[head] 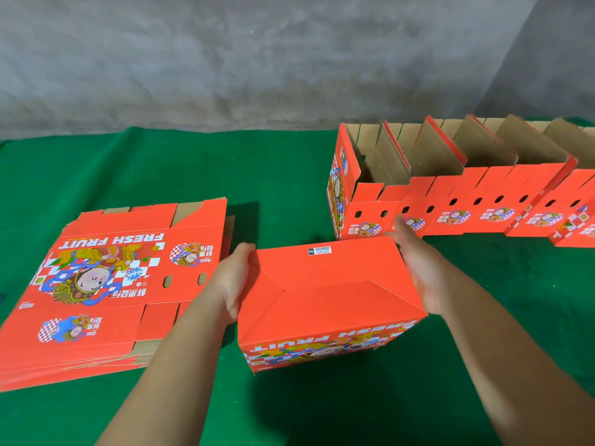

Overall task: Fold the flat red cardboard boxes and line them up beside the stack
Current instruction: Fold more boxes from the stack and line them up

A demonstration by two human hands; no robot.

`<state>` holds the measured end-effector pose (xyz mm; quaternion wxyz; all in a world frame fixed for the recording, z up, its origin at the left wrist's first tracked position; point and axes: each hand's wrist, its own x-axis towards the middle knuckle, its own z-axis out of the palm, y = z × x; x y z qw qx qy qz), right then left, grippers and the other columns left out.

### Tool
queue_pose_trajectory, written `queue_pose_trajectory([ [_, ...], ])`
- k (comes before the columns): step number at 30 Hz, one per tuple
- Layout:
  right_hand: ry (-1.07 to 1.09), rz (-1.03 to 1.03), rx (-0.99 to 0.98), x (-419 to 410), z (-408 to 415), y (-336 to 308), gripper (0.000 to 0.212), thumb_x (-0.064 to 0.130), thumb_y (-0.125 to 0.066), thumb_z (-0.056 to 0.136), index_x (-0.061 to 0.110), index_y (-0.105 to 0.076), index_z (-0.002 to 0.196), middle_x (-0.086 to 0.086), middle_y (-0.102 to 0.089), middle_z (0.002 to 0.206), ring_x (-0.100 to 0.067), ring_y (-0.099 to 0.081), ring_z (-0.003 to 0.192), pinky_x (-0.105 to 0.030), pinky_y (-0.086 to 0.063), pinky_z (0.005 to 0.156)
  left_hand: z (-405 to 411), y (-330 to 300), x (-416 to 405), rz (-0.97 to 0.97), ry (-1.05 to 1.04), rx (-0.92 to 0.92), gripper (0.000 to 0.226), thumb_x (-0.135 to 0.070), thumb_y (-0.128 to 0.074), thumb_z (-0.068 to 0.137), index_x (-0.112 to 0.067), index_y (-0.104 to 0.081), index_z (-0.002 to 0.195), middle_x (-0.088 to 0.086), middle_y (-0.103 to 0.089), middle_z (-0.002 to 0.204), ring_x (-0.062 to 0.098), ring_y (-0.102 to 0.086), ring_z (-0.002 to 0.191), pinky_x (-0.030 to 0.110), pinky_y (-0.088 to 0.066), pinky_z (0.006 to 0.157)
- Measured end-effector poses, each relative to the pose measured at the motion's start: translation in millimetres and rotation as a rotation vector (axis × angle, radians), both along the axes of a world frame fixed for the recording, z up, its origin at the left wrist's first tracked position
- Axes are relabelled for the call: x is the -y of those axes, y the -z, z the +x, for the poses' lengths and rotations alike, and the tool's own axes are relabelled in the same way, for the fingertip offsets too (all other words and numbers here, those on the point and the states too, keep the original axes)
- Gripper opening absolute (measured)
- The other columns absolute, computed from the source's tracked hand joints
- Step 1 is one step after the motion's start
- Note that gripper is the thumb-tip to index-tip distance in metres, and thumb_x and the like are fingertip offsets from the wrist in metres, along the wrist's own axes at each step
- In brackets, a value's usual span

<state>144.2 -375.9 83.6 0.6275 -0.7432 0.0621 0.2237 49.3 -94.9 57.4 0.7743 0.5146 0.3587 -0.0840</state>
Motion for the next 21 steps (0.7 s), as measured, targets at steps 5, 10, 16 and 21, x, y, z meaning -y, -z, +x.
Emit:
queue_pose_trajectory([
  [5,0.073,0.277,-0.186,7.1,-16.0,-15.6,0.055,0.069,-0.054,0.091,0.025,-0.082,0.106,-0.011,-0.076,0.115,-0.031,-0.074,0.105,-0.046,-0.062,0.076,-14.8,2.3,5.9,0.053,-0.061,0.321,0.052,-0.035,-0.056,0.082,-0.04,-0.068,0.132,-0.005,-0.081,0.104,0.02,-0.078,0.092,0.038,-0.064,0.074],
  [10,0.063,0.381,-0.375,26.9,-19.0,3.9,0.054,0.056,-0.085,0.066,0.018,-0.081,0.105,-0.011,-0.077,0.114,-0.03,-0.075,0.096,-0.048,-0.058,0.091,-21.9,1.7,5.3,0.176,-0.103,0.536,0.051,-0.036,-0.054,0.1,-0.028,-0.049,0.151,-0.001,-0.047,0.162,0.019,-0.052,0.142,0.039,-0.047,0.108],
  [16,-0.079,0.446,-0.184,28.0,-35.3,17.5,0.06,0.035,-0.058,0.087,0.022,-0.052,0.145,-0.013,-0.066,0.137,-0.033,-0.068,0.119,-0.047,-0.058,0.086,-32.9,16.9,-14.5,-0.041,0.174,0.331,0.06,-0.051,-0.069,0.092,-0.039,-0.052,0.149,0.004,-0.072,0.133,0.028,-0.075,0.11,0.044,-0.063,0.083],
  [21,0.016,0.335,0.039,20.5,-36.6,27.2,0.053,0.015,-0.055,0.102,0.021,-0.039,0.152,-0.019,-0.057,0.145,-0.019,-0.077,0.093,-0.037,-0.063,0.073,-33.1,36.5,-6.5,0.187,0.144,0.473,0.045,-0.038,-0.084,0.09,-0.038,-0.064,0.13,0.011,-0.074,0.129,0.036,-0.074,0.113,0.057,-0.061,0.088],
])
